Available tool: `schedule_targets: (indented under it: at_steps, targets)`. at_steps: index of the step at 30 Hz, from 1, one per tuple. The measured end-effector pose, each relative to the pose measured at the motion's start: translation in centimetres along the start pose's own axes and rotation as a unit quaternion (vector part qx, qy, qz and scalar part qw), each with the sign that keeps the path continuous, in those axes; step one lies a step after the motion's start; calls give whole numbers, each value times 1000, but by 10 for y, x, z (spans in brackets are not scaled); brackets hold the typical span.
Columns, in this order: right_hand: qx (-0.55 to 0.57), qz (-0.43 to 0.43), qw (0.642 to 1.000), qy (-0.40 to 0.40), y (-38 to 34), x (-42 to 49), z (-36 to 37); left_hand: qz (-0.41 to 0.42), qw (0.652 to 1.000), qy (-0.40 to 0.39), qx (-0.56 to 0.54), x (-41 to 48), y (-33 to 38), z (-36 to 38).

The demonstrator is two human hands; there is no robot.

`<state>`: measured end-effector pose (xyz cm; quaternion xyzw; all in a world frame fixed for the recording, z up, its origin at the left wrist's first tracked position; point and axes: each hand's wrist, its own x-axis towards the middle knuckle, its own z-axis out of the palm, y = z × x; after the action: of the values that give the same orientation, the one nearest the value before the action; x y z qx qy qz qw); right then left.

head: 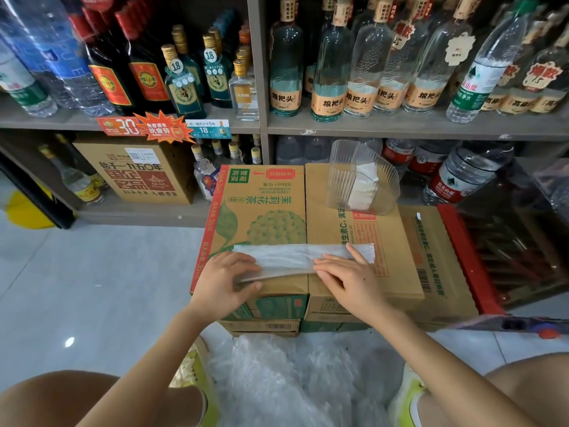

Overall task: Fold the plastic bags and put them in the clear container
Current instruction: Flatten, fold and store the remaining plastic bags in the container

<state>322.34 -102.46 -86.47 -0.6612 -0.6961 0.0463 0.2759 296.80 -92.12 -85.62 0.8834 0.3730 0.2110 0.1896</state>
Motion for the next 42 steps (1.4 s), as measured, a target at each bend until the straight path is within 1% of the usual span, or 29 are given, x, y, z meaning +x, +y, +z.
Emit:
schedule_targets:
  at_steps: [3,6,8,12,15,20,22,23,24,25,26,27,28,29,31,32,33,35,37,39,40,41,42]
  targets:
    - [55,50,997,7,1,7,-4,-56,998,16,-26,8,7,-4]
    - [99,137,986,-2,2,20,-10,-131,989,25,-59,17,11,-6]
    - [113,173,978,-11,1,29,-13,-180,980,24,-79,20,12,-5]
    - [45,188,981,1,4,41,-8,-251,956,43,-144,23,14,-3]
    - [0,206,978,-25,6,45,-4,-279,946,74,-149,26,16,0]
    - [-25,210,977,-38,8,49,-1,-302,941,99,-114,32,20,6]
    - [-28,211,976,-39,7,50,-1,-308,942,119,-60,32,22,8]
    - [-27,208,977,-43,8,51,-1,-289,948,136,-5,30,22,9]
    - [-27,206,977,-48,8,52,-2,-254,954,154,52,29,22,11]
    - [-26,205,977,-53,8,53,-3,-204,960,169,95,28,22,14]
    - [-28,202,977,-58,9,54,-3,-148,967,168,120,28,23,17]
    - [-29,201,977,-62,9,54,-4,-93,976,146,134,29,24,21]
    - [-29,202,977,-62,8,54,-4,-56,983,106,142,31,26,25]
    - [-29,203,977,-62,8,54,-5,-47,987,54,145,33,28,28]
    - [-32,200,977,-62,7,55,-5,-85,984,-42,152,36,33,34]
    - [-34,199,977,-63,6,55,-5,-112,978,-78,157,37,33,36]
    - [-34,199,977,-66,5,54,-5,-129,973,-96,164,37,32,39]
    - [-37,197,977,-69,4,54,-7,-141,969,-102,177,38,31,42]
    - [-64,180,981,-40,1,53,-8,-142,967,-106,185,38,31,43]
    - [-106,102,989,14,-10,52,-4,-145,965,-108,188,37,31,44]
    - [-116,49,992,24,-18,53,-1,-146,964,-111,190,37,31,45]
    - [-124,3,992,3,-25,53,5,-145,963,-115,194,37,31,45]
    - [-127,-21,990,-53,-33,53,11,-145,962,-119,198,37,31,46]
